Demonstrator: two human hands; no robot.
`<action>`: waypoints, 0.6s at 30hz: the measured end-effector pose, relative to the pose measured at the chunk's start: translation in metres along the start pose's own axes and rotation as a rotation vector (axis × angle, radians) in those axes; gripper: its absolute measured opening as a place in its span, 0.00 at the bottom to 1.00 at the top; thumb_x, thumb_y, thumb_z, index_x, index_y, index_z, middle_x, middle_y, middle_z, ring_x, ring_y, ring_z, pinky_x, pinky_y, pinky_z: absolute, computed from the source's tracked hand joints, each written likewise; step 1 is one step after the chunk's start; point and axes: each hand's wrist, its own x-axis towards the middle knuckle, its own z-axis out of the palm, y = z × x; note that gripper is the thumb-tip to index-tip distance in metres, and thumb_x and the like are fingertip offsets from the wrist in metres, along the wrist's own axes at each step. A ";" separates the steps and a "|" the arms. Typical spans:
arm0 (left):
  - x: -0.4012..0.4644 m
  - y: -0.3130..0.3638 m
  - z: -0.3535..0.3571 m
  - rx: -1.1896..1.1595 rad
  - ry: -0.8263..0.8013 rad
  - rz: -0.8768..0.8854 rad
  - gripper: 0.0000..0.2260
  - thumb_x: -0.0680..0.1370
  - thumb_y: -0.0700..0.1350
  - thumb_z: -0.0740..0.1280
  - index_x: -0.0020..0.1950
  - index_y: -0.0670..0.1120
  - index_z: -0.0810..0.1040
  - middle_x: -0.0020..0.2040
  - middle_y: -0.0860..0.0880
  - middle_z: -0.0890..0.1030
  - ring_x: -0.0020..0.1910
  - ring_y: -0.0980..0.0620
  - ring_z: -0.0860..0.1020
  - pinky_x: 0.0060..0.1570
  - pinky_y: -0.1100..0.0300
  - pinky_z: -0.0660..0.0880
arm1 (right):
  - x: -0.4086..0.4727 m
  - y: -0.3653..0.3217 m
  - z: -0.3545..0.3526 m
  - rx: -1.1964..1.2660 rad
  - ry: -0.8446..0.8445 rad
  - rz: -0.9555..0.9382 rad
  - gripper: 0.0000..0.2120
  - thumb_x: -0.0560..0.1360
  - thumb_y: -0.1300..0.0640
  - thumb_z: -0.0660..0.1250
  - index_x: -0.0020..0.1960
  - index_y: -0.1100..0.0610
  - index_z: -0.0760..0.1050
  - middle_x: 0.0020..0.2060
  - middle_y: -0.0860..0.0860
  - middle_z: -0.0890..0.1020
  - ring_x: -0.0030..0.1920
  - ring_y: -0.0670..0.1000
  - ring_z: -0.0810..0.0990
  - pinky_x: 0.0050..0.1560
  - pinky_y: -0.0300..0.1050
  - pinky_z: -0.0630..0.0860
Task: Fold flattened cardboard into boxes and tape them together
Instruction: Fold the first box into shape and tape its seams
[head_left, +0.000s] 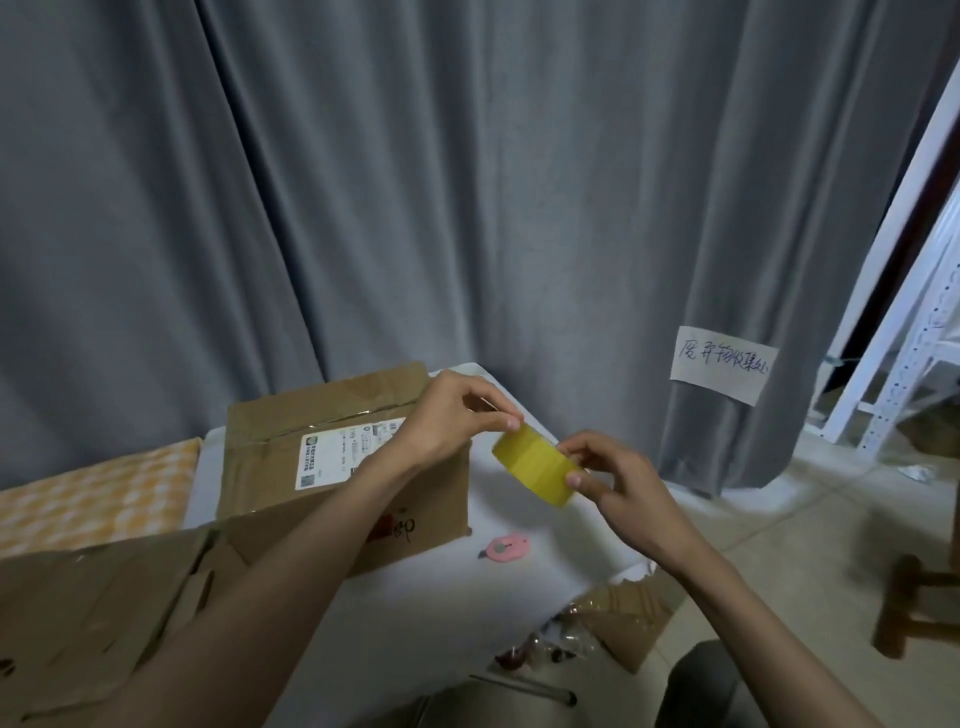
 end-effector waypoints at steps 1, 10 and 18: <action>-0.001 0.001 0.001 -0.009 0.044 -0.003 0.08 0.70 0.38 0.78 0.39 0.51 0.85 0.40 0.51 0.85 0.40 0.53 0.83 0.45 0.59 0.79 | 0.000 -0.001 0.000 0.038 -0.013 0.004 0.11 0.75 0.71 0.68 0.51 0.57 0.79 0.45 0.53 0.82 0.47 0.46 0.79 0.53 0.35 0.73; -0.002 0.009 -0.012 0.069 0.116 -0.125 0.04 0.80 0.36 0.66 0.45 0.41 0.77 0.39 0.44 0.81 0.40 0.46 0.82 0.49 0.52 0.80 | 0.012 -0.010 0.014 0.086 -0.090 0.071 0.05 0.83 0.53 0.61 0.52 0.52 0.75 0.41 0.59 0.77 0.41 0.51 0.75 0.46 0.49 0.72; 0.016 0.020 -0.066 -0.101 -0.074 -0.269 0.02 0.77 0.30 0.67 0.49 0.35 0.77 0.37 0.42 0.75 0.32 0.55 0.76 0.39 0.66 0.76 | 0.036 -0.030 0.022 0.316 -0.008 0.164 0.22 0.82 0.41 0.59 0.47 0.60 0.77 0.38 0.52 0.79 0.42 0.42 0.76 0.48 0.44 0.72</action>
